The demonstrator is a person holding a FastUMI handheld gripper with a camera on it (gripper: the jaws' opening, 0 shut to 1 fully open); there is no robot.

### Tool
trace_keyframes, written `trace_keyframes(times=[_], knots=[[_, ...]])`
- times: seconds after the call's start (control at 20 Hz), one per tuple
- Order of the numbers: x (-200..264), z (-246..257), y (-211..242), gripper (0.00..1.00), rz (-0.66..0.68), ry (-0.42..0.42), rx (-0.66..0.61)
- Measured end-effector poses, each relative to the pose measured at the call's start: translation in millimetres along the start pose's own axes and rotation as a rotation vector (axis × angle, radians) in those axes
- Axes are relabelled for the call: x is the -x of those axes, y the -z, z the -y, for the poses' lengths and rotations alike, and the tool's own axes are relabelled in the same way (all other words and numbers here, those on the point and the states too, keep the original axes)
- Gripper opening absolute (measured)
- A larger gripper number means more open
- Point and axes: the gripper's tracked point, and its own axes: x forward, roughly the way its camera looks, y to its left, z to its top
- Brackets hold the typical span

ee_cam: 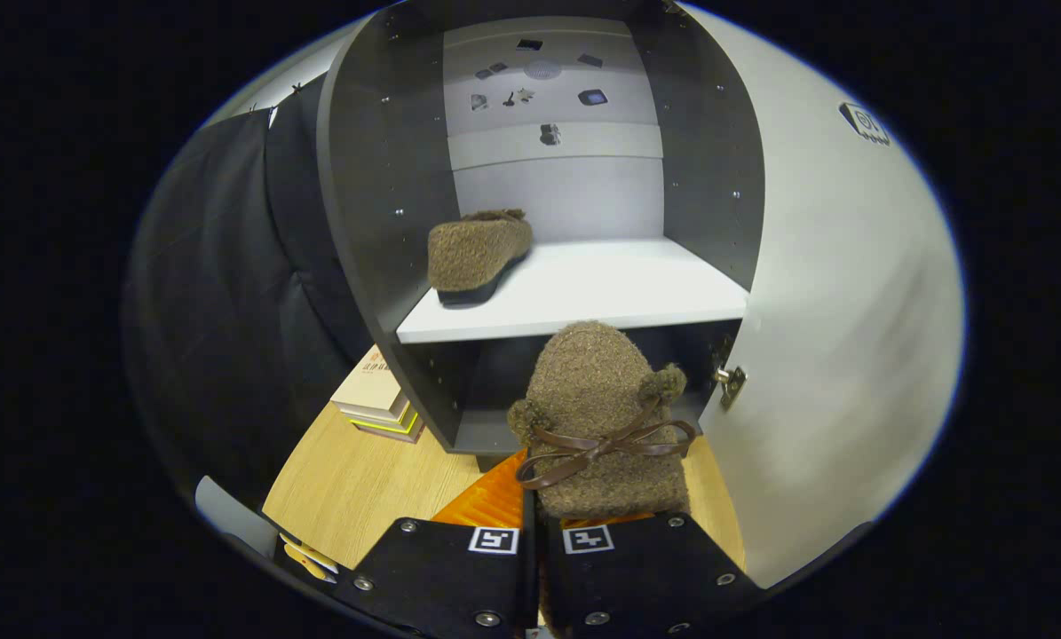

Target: Open the shoe cabinet door, grab the shoes and put them into the shoe cabinet, then close the shoe cabinet door.

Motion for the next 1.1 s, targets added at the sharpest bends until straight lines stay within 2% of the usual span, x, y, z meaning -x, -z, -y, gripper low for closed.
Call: trace_keyframes(times=[0.3, 0.75, 1.1], knots=[[-37.9, 16.9, -80.0, 0.04, 0.056, 0.012, 0.025], [-111.3, 29.5, -173.1, 0.04, 0.078, 0.004, 0.032], [-179.9, 36.5, -197.4, 0.04, 0.024, 0.018, 0.024]])
